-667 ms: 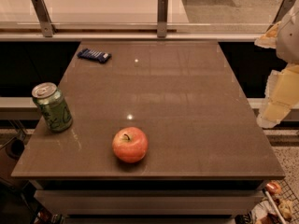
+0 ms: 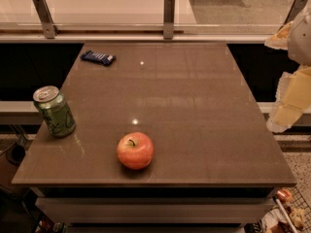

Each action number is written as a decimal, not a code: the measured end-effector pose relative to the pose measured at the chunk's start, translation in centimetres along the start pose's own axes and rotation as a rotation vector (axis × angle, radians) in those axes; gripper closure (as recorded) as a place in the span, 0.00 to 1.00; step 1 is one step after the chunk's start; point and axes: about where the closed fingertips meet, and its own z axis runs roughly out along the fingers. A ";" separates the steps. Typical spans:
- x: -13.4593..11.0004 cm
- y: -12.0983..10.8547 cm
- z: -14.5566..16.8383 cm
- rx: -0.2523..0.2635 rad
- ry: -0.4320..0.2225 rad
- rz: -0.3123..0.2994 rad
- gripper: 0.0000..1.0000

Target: Move apple near rxbar blueberry

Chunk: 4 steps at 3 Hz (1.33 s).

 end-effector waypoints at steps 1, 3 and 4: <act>-0.8 0.2 1.1 -0.031 -0.097 -0.013 0.00; -6.0 2.8 7.7 -0.140 -0.472 -0.072 0.00; -10.0 4.2 9.7 -0.192 -0.625 -0.108 0.00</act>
Offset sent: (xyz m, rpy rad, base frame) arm 0.0161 0.0937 -0.0790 0.5862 0.0135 0.3084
